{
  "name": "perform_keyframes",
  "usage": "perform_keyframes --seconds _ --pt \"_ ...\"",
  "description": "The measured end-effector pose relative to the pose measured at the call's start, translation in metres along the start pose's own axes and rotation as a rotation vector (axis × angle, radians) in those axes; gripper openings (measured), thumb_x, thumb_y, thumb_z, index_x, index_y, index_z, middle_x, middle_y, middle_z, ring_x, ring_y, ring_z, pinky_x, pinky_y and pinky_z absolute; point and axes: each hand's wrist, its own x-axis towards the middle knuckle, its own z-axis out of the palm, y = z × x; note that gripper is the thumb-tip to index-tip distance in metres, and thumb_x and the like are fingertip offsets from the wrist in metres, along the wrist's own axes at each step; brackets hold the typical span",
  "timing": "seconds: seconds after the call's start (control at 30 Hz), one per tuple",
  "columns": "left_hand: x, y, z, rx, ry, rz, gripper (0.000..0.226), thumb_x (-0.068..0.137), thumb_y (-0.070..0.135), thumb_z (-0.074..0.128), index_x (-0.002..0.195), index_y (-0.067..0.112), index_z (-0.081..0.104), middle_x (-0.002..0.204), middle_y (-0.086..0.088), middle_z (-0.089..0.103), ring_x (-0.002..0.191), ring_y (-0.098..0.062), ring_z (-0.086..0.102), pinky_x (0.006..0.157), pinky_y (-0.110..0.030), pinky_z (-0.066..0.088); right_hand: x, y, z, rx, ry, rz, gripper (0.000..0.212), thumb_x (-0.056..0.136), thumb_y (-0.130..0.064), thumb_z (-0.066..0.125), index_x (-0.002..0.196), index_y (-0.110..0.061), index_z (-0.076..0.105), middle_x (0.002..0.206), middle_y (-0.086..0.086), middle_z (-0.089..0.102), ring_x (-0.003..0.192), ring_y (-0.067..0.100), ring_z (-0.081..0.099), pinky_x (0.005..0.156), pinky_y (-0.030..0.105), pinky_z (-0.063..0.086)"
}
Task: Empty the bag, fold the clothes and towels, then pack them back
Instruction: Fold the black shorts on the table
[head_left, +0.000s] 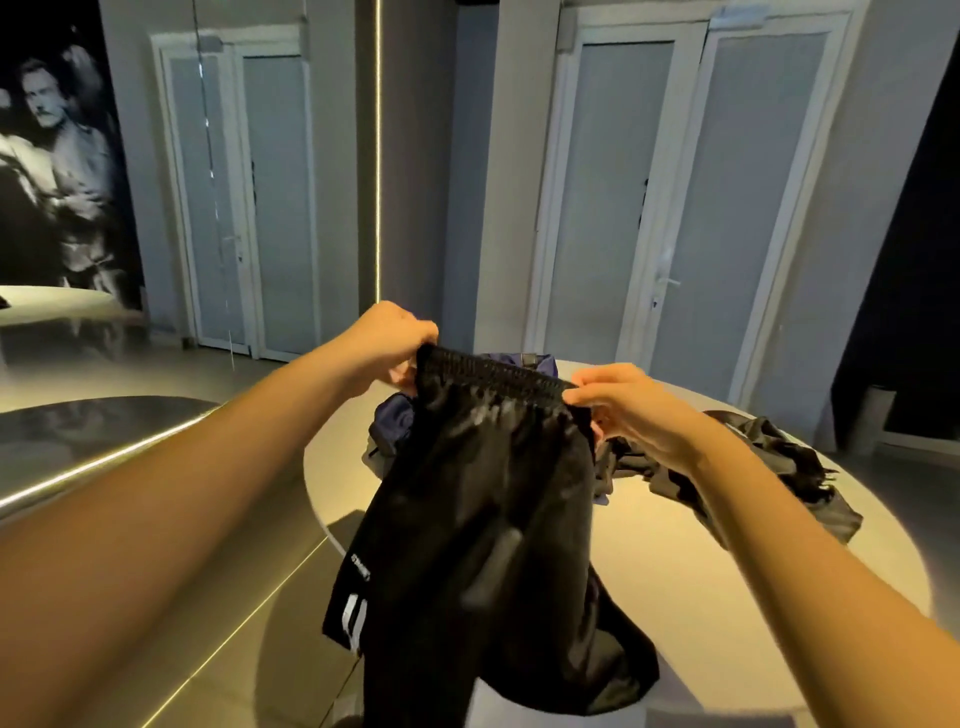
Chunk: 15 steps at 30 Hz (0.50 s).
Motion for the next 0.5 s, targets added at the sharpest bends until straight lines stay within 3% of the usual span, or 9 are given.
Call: perform_keyframes --seconds 0.07,0.17,0.23,0.3,0.4,0.5 --pt "-0.008 -0.008 -0.004 0.187 -0.275 -0.092 0.018 0.092 0.011 0.061 0.076 0.003 0.066 0.066 -0.014 0.066 0.061 -0.023 0.067 0.065 -0.034 0.059 -0.003 -0.007 -0.011 -0.061 0.079 -0.03 0.025 0.096 -0.013 0.059 0.073 -0.004 0.055 0.078 0.016 0.046 0.075 0.027 0.045 0.058 0.022 0.045" --pt "-0.015 -0.023 0.011 0.463 -0.608 -0.167 0.016 0.092 0.021 0.07 0.093 0.005 0.071 0.081 -0.014 0.072 0.07 -0.022 0.068 0.07 -0.034 0.061 -0.02 -0.003 -0.019 -0.225 0.044 -0.047 0.044 0.096 -0.008 0.058 0.053 -0.015 0.051 0.061 0.006 0.042 0.063 0.014 0.044 0.061 0.023 0.04" --pt "-0.013 -0.039 0.034 0.51 -0.636 -0.19 0.029 0.089 0.036 0.078 0.095 0.008 0.07 0.081 -0.01 0.072 0.072 -0.021 0.068 0.071 -0.033 0.062 -0.036 0.01 -0.021 -0.322 -0.026 -0.003 0.044 0.096 -0.008 0.061 0.054 -0.015 0.053 0.055 0.001 0.043 0.054 0.007 0.042 0.057 0.016 0.04" --pt "-0.013 -0.056 0.063 0.472 -0.603 -0.178 0.036 0.088 0.045 0.077 0.091 0.01 0.067 0.081 -0.008 0.071 0.074 -0.021 0.068 0.071 -0.034 0.061 -0.053 0.028 -0.023 -0.378 -0.071 0.034 0.04 0.095 -0.007 0.064 0.056 -0.004 0.051 0.055 0.007 0.042 0.053 0.008 0.042 0.057 0.015 0.043" --pt "-0.011 -0.078 0.099 0.406 -0.542 -0.125 0.039 0.088 0.05 0.075 0.086 0.014 0.062 0.086 -0.006 0.067 0.076 -0.021 0.064 0.064 -0.032 0.057 -0.07 0.054 -0.029 -0.417 -0.07 0.067 0.035 0.091 -0.006 0.065 0.062 0.008 0.051 0.063 0.025 0.045 0.06 0.017 0.048 0.066 0.024 0.054" --pt "-0.007 -0.092 0.118 0.463 -0.544 -0.041 0.043 0.091 0.047 0.073 0.081 0.011 0.054 0.075 -0.006 0.056 0.066 -0.022 0.052 0.059 -0.029 0.044 -0.079 0.065 -0.036 -0.431 -0.054 0.077 0.031 0.09 -0.006 0.065 0.06 0.0 0.06 0.067 0.025 0.055 0.064 0.018 0.057 0.071 0.028 0.057"
